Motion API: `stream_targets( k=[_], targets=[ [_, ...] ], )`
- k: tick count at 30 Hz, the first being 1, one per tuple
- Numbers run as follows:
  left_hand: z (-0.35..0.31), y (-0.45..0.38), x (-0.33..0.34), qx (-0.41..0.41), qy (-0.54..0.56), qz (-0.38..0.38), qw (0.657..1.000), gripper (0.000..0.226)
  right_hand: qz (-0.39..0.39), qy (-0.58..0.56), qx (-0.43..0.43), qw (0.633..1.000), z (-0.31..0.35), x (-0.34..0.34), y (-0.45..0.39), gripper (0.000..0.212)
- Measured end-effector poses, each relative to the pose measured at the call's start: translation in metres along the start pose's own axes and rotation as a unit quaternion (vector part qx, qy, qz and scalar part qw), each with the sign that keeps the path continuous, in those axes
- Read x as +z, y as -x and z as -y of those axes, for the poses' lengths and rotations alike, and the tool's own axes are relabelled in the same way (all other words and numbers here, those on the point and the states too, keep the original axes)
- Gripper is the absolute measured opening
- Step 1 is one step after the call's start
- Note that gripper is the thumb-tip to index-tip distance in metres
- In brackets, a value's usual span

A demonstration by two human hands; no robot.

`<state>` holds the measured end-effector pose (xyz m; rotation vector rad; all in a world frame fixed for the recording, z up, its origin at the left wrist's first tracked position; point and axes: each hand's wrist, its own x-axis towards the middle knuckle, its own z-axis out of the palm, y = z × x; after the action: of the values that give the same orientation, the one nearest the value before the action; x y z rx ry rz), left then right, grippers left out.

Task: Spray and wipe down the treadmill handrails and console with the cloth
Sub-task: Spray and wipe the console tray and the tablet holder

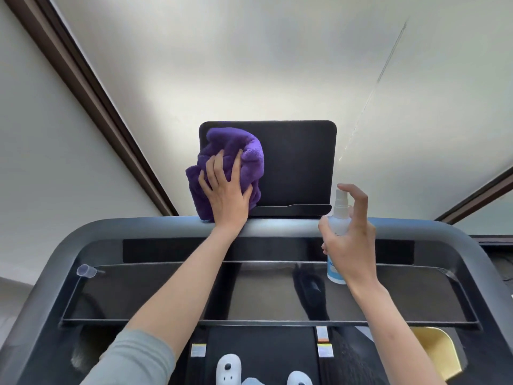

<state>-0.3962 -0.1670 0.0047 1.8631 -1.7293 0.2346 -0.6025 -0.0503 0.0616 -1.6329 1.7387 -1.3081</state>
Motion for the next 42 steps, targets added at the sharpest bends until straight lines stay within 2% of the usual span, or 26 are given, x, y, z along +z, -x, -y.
stream_targets(
  k=[4,8,9,12,16,20,23,27,30,31,35,39,42],
  targets=[
    [0.007,0.011,-0.009,0.017,0.017,-0.021,0.999,0.059,-0.009,0.0,0.004,1.0,0.001,-0.009,0.0,0.065],
    [0.005,-0.025,-0.027,-0.011,0.027,-0.095,0.995,0.051,-0.023,0.007,0.002,1.0,-0.001,-0.021,-0.002,0.067],
    [0.003,-0.038,-0.03,-0.018,0.016,-0.091,0.996,0.055,-0.024,0.01,0.001,1.0,-0.002,-0.023,-0.002,0.067],
    [-0.002,-0.052,-0.024,-0.003,-0.018,-0.006,1.0,0.073,-0.018,0.011,0.005,1.0,-0.003,-0.023,-0.003,0.064],
    [0.006,-0.031,-0.015,0.005,-0.039,0.022,0.999,0.063,-0.01,0.006,0.01,1.0,-0.001,-0.016,-0.003,0.064],
    [0.013,0.004,-0.022,0.019,-0.029,0.048,0.998,0.066,-0.001,-0.001,0.012,1.0,0.001,-0.012,-0.002,0.067],
    [0.016,0.02,-0.032,0.02,-0.003,0.043,0.999,0.062,-0.004,-0.002,0.011,1.0,0.002,-0.012,-0.004,0.067],
    [0.008,-0.015,-0.042,-0.033,0.04,-0.073,0.996,0.057,-0.016,0.004,0.001,1.0,0.004,-0.014,-0.009,0.065],
    [-0.008,-0.042,-0.032,-0.019,0.032,-0.022,0.999,0.079,-0.012,0.012,-0.004,1.0,0.004,-0.011,-0.01,0.066],
    [-0.01,-0.042,-0.026,-0.017,0.029,-0.009,0.999,0.08,-0.007,0.009,-0.004,1.0,0.004,-0.009,-0.009,0.066],
    [-0.007,-0.028,-0.006,-0.021,0.033,-0.077,0.996,0.052,0.01,-0.004,0.009,1.0,0.001,-0.004,-0.003,0.067],
    [-0.001,-0.009,-0.008,0.001,0.035,-0.056,0.998,0.045,0.018,-0.004,0.013,1.0,-0.002,-0.006,0.001,0.069],
    [0.001,0.012,-0.019,0.007,0.065,-0.012,0.998,0.045,0.012,-0.006,0.015,1.0,-0.002,-0.011,0.002,0.068]
  ],
)
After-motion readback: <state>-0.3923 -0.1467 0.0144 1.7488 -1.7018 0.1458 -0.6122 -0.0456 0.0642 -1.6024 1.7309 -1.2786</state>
